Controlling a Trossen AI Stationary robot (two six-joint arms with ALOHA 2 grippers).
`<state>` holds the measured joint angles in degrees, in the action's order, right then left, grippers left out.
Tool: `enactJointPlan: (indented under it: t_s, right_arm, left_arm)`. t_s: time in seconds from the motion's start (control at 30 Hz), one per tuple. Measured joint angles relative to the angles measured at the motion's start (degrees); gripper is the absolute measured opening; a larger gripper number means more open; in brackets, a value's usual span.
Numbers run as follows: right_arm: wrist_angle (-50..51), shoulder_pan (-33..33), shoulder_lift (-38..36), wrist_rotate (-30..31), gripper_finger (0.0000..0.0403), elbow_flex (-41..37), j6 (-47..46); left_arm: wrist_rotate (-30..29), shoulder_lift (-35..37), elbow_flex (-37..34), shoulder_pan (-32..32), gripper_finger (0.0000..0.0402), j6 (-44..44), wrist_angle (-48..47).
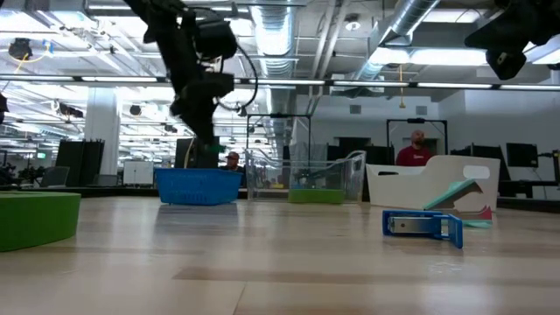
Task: Pick and place Stapler, Stapler remover, tape
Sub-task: Put the green stapler into the blue bin, then put the black staple remover into the white bin
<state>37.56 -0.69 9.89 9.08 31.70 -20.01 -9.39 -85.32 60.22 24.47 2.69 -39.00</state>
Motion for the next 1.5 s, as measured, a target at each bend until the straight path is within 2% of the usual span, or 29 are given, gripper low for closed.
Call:
enactJointPlan:
  t_s: [0.23, 0.57, 0.7, 1.0, 1.13, 1.33, 1.5]
  right_arm:
    - [0.0, 0.0, 0.0, 0.0, 0.0, 0.0, 0.0]
    - [0.0, 0.0, 0.0, 0.0, 0.0, 0.0, -1.0]
    - [0.0, 0.0, 0.0, 0.0, 0.0, 0.0, -1.0]
    - [0.0, 0.0, 0.0, 0.0, 0.0, 0.0, -1.0]
    - [0.0, 0.0, 0.0, 0.0, 0.0, 0.0, -1.0]
    - [0.0, 0.0, 0.0, 0.0, 0.0, 0.0, -1.0]
    - [0.0, 0.0, 0.0, 0.0, 0.0, 0.0, -1.0]
  left_arm:
    - [0.0, 0.0, -5.0, -0.1, 0.0098, 1.1, 1.2]
    - [0.1, 0.0, -5.7, -0.1, 0.0106, 1.1, 6.2]
    - [0.1, 0.0, -5.7, -0.1, 0.0138, 1.1, 7.0]
    - [0.0, 0.0, -5.7, -0.1, 0.0238, 0.8, 7.5]
    - [0.2, 0.0, -5.7, -0.1, 0.0264, 1.4, 7.5]
    - [8.9, 0.0, -5.7, -1.0, 0.0272, 3.8, 8.0]
    - [14.0, 0.0, -5.7, -5.6, 0.0261, 3.8, 10.6]
